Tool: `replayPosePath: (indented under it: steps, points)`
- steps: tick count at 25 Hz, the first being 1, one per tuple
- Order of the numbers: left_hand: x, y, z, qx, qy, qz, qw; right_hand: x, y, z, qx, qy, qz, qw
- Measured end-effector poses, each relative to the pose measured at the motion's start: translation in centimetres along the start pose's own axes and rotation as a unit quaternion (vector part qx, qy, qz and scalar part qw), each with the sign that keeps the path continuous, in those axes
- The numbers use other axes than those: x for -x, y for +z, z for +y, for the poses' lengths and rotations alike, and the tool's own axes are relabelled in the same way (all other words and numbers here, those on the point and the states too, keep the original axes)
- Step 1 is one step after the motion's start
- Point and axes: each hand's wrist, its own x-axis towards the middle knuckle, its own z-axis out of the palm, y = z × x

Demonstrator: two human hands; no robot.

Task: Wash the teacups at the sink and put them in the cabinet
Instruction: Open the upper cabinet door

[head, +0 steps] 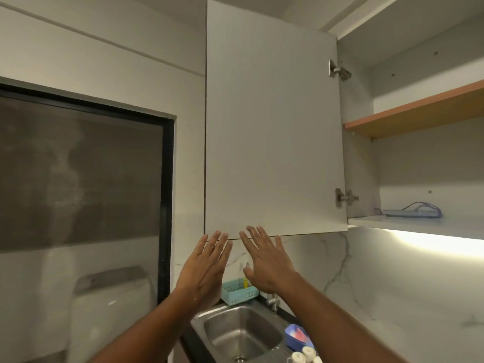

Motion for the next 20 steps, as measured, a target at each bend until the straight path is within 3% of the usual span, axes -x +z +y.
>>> replayPosePath:
  steps: [5, 14, 20]
  points:
    - [-1.3, 1.0, -0.4, -0.039, 0.017, -0.015, 0.999, -1.6, 3.5, -0.7, 0.012, 0.041, -0.027, 0.999]
    - [-2.6, 4.3, -0.7, -0.020, -0.004, -0.001, 1.000, -2.1, 4.0, -0.2, 0.040, 0.031, -0.049, 0.998]
    - [-2.6, 4.2, 0.6, 0.001, -0.018, 0.018, 1.000, -1.7, 2.5, 0.6, 0.002, -0.008, -0.059, 0.998]
